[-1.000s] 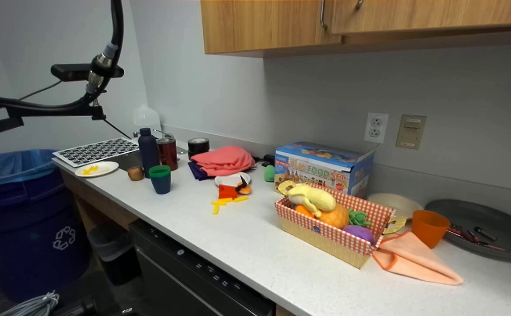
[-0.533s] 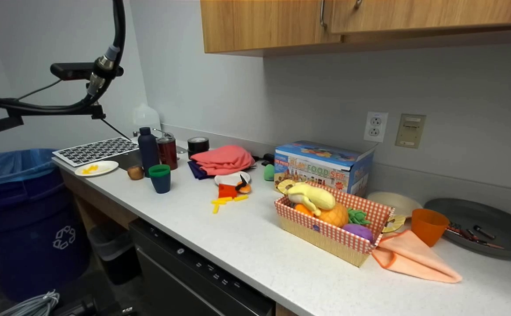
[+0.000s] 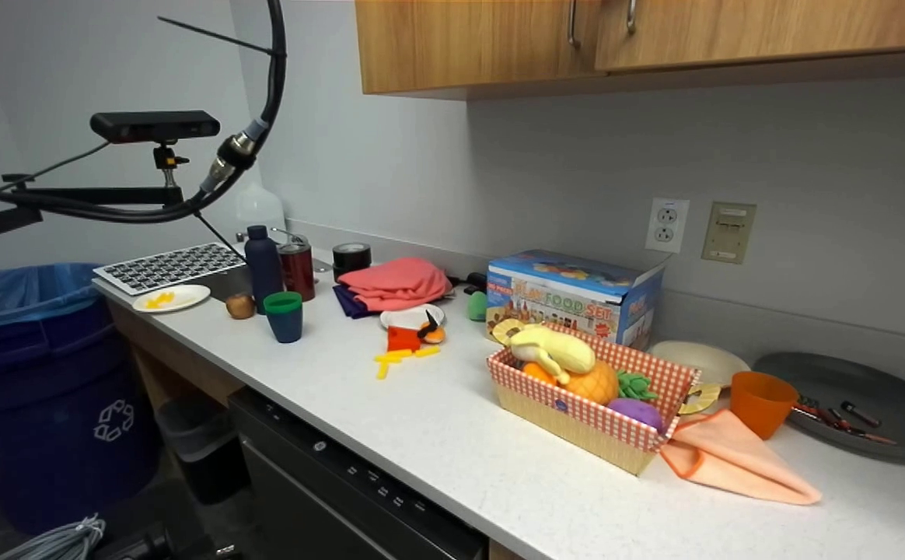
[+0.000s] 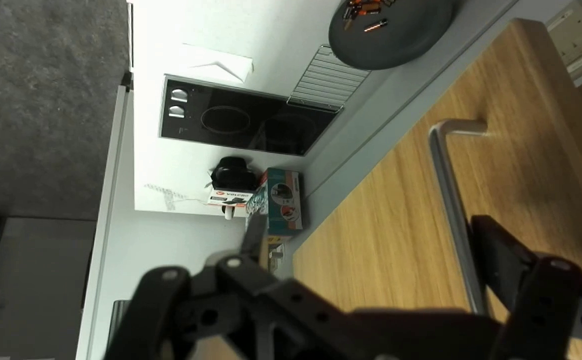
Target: Close the left door of the open upper cabinet then open the right door
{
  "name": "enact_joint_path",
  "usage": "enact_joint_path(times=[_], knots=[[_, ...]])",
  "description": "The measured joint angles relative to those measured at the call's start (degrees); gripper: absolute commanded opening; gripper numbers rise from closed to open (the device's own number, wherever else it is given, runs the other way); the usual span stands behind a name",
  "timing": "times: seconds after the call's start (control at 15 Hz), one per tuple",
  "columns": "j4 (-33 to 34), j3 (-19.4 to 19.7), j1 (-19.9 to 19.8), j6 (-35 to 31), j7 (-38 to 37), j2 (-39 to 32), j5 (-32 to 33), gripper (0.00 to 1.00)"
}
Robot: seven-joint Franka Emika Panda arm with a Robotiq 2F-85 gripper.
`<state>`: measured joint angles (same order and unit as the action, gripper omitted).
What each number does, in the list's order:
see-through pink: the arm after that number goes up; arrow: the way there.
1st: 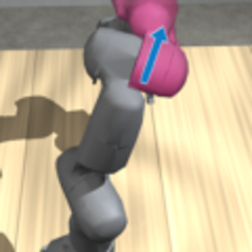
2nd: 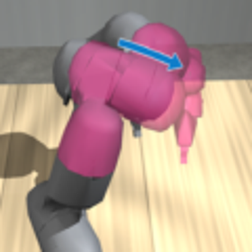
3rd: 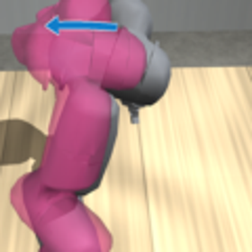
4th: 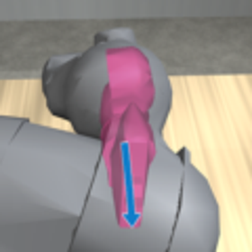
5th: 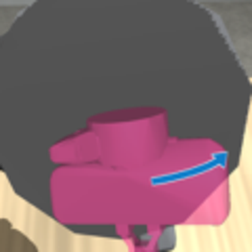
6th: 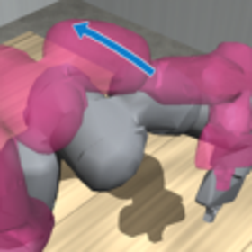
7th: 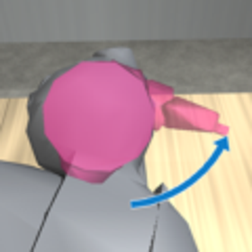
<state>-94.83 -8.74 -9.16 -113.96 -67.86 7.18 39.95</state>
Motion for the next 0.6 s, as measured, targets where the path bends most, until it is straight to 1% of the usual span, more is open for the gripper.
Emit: enact_joint_path(times=[0.27,0.6], knots=[[2.6,1.2,2.1,2.0,1.2,-1.9,0.7,1.00],[4.7,2.0,3.8,3.4,1.5,-3.5,1.9,1.00]])
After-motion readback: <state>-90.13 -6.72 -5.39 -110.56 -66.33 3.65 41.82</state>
